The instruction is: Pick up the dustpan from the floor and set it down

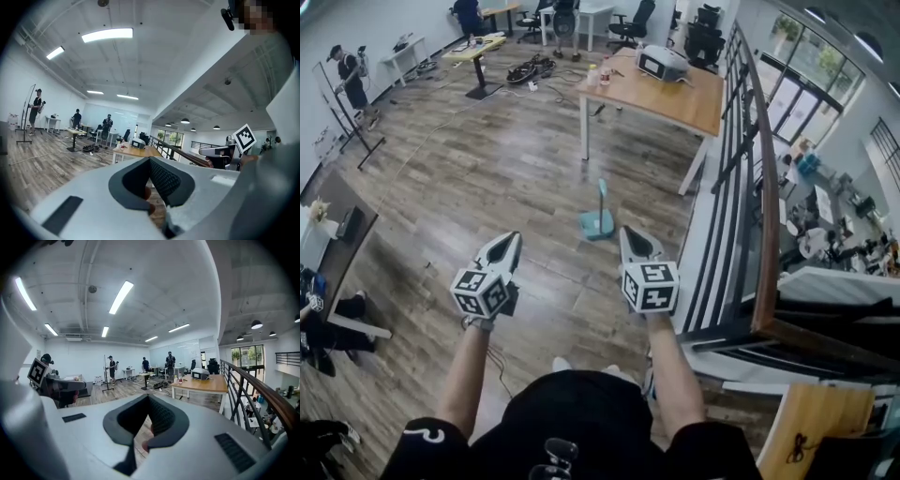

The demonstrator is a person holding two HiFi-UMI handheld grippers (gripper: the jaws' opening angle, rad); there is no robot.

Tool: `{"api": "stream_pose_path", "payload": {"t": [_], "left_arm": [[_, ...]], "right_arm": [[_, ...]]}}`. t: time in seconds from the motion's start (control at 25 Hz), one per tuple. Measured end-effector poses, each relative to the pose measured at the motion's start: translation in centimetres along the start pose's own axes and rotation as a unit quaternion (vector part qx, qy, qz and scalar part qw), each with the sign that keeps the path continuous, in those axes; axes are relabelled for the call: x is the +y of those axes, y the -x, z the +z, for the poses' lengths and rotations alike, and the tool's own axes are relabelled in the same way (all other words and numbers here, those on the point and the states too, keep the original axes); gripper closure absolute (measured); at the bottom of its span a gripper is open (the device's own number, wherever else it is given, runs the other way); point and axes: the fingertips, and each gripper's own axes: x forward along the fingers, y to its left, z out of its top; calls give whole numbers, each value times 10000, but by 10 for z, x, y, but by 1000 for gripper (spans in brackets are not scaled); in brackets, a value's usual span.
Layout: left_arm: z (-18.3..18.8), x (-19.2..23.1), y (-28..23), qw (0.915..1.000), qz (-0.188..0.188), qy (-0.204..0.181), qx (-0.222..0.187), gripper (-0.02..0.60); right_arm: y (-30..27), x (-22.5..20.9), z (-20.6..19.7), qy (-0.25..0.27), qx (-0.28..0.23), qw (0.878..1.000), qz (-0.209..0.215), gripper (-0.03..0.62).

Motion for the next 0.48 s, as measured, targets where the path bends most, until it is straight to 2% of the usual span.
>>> {"api": "stream_pose_path", "payload": {"t": [0.48], "left_arm": [[7,23,13,9996,-233,118,44,583]], "right_arm": [[-10,26,5,45,6,9998,-188,599]]}}
